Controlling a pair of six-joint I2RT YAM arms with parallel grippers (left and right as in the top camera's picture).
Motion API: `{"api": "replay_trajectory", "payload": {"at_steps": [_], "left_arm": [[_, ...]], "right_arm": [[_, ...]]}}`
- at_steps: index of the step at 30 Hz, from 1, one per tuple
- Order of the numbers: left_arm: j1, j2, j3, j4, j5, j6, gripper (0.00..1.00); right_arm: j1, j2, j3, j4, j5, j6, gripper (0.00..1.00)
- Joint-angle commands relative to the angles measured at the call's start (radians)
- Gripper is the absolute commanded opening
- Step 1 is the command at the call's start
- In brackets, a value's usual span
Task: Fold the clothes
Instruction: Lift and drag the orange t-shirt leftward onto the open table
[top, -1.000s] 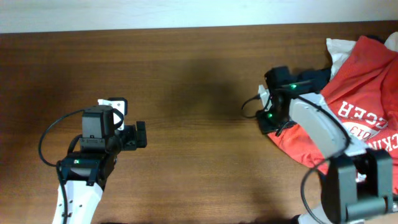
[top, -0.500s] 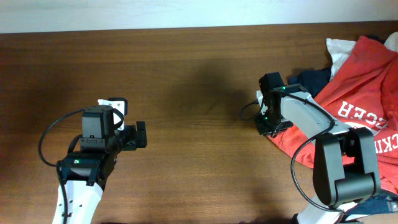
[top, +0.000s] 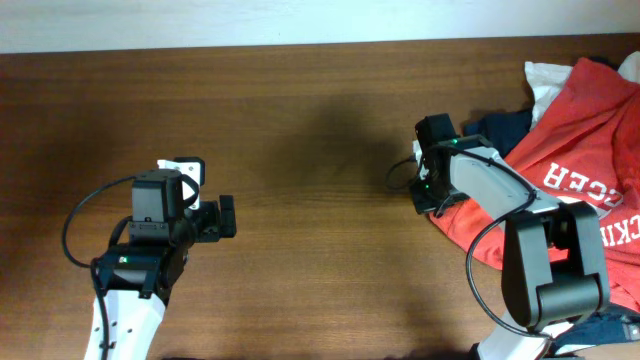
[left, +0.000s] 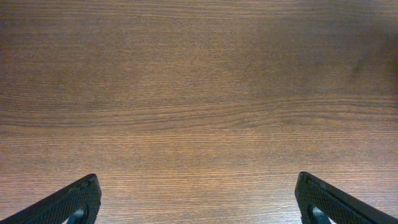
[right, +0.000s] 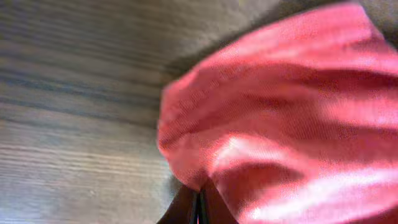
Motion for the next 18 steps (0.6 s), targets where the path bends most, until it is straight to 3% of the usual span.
{"api": "replay_trajectory", "payload": {"at_steps": [1, 3, 8, 10, 12, 14, 18], "left_arm": [[0.003, -0.002, 0.015, -0.001, 0.011, 0.016, 0.99], [0.003, -0.002, 0.015, -0.001, 0.011, 0.016, 0.99], [0.003, -0.002, 0.015, -0.001, 0.011, 0.016, 0.99], [0.003, -0.002, 0.015, 0.001, 0.011, 0.016, 0.99], [0.003, -0.002, 0.015, 0.002, 0.011, 0.015, 0.99], [0.003, -0.002, 0.015, 0.002, 0.011, 0.016, 0.99], [0.003, -0.002, 0.015, 0.002, 0.011, 0.015, 0.99]], "right_arm": [[0.004, -0.059, 0.131, -0.101, 0.045, 0.044, 0.04], [0.003, -0.119, 0.259, -0.227, 0.046, 0.044, 0.04], [-0.026, -0.217, 0.376, -0.347, 0.074, 0.076, 0.04], [-0.029, -0.256, 0.443, -0.410, -0.008, -0.021, 0.04], [-0.002, -0.281, 0.652, -0.481, -0.130, -0.020, 0.04], [0.095, -0.282, 0.832, -0.483, -0.327, -0.020, 0.04], [0.344, -0.200, 0.814, -0.476, -0.334, -0.005, 0.04]]}}
